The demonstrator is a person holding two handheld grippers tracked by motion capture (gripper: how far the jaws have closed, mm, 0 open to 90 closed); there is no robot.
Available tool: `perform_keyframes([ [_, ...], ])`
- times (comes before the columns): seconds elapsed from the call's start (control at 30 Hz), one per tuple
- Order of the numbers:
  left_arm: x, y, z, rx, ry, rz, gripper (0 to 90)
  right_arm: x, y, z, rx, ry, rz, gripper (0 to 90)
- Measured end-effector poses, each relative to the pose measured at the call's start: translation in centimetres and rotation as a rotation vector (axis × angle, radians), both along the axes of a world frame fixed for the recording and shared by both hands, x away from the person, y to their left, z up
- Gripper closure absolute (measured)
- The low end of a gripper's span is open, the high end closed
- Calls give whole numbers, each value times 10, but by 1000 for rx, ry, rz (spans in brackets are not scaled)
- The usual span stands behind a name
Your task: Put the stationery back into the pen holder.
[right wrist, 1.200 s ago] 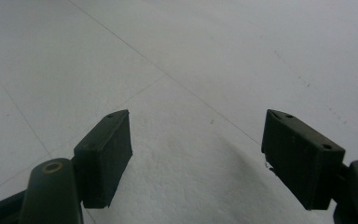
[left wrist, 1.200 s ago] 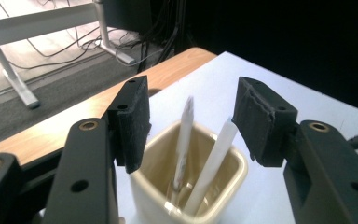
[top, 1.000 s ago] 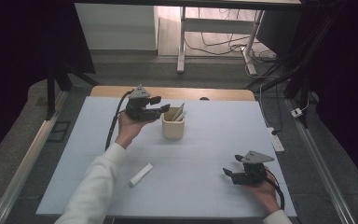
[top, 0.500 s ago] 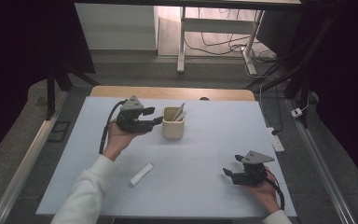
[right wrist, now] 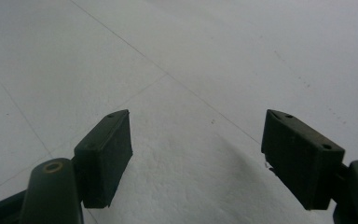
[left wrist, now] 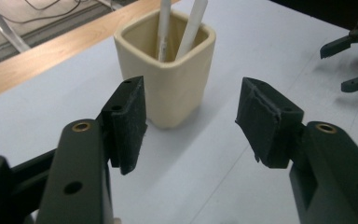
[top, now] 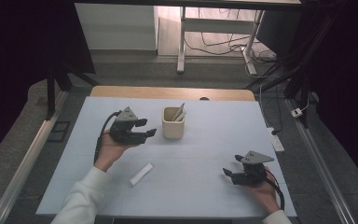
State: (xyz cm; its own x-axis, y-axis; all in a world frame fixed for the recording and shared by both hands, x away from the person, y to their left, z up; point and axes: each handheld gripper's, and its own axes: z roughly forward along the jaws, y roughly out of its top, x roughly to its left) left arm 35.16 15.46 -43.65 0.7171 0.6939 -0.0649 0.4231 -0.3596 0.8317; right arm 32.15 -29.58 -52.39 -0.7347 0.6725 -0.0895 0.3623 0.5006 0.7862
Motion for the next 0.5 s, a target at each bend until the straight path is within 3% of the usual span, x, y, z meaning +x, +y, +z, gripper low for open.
perform_keyframes([
  [0.5,-17,9,-11,39,43,1,390,-1,0,0,8,1,0,237],
])
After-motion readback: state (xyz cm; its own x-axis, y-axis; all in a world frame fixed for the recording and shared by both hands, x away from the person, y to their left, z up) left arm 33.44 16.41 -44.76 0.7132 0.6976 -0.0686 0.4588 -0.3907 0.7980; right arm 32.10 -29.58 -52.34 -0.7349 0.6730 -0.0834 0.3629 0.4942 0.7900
